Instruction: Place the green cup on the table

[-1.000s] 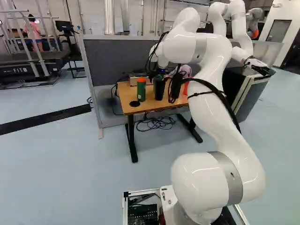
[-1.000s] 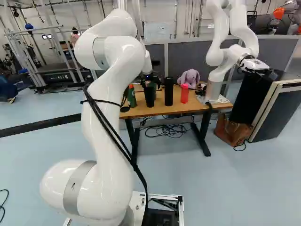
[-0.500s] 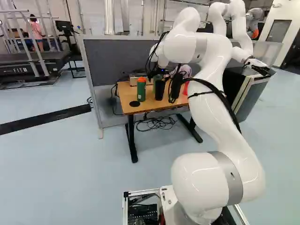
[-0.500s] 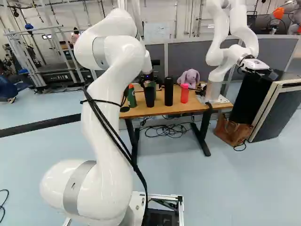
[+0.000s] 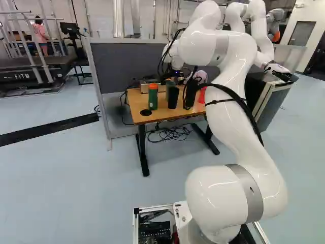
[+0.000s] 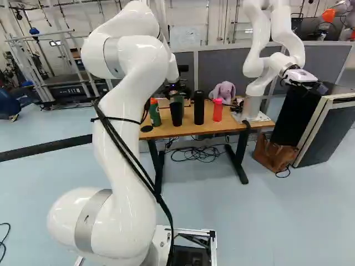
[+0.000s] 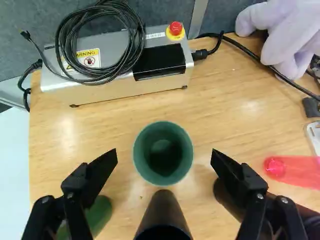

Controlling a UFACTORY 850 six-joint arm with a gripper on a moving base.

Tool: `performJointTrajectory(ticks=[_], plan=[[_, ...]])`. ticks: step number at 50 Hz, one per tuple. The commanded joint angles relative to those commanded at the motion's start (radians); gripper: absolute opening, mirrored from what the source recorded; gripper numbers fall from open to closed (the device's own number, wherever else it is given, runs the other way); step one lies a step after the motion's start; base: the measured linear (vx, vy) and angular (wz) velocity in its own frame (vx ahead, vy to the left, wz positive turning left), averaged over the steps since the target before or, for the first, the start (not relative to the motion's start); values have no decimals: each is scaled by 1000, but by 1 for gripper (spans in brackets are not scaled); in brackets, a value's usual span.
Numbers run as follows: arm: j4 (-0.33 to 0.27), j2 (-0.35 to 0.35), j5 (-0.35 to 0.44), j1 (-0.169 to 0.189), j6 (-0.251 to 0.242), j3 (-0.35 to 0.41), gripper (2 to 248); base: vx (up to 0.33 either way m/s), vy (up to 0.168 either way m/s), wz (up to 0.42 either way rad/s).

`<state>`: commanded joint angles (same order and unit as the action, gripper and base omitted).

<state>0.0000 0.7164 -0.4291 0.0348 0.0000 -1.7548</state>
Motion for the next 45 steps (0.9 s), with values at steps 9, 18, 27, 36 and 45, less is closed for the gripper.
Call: performJointTrajectory(ticks=[9,18,27,36,45], plan=[[0,-18,0,0,0,2,247,0,0,0],[0,-35,0,0,0,4,247,0,0,0],[0,-52,0,0,0,5,247,0,0,0],[0,-68,0,0,0,5,247,0,0,0],[0,-87,0,0,0,8,247,0,0,0]])
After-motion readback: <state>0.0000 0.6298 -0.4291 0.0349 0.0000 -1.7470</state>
